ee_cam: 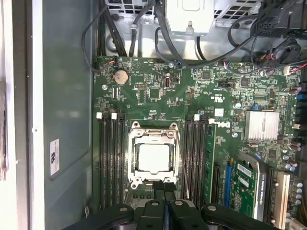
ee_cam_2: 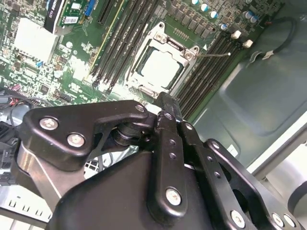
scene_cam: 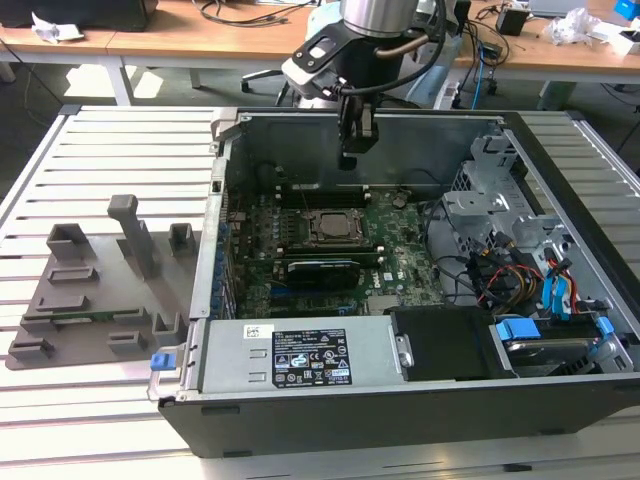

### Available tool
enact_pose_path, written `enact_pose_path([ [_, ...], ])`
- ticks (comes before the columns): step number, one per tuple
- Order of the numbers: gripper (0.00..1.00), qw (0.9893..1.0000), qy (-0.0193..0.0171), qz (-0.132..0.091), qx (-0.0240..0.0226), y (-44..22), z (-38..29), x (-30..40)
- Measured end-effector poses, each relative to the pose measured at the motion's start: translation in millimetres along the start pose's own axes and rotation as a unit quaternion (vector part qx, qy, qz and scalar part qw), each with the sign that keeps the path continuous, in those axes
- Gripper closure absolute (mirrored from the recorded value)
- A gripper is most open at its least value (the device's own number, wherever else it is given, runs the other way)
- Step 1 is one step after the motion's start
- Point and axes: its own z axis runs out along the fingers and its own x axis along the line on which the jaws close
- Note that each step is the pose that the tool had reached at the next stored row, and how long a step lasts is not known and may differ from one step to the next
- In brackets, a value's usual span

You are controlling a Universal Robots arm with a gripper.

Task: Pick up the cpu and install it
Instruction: 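Close the cpu cover, then install the first cpu locking lever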

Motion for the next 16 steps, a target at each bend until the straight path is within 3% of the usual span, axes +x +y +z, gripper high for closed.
enact_pose_path([
  [12,0.89,1.0,-0.0001,0.0,0.0,0.0,-0.4,0.0],
  [16,0.89,0.9998,-0.0013,-0.02,-0.0005,0.0,-0.4,0.0],
])
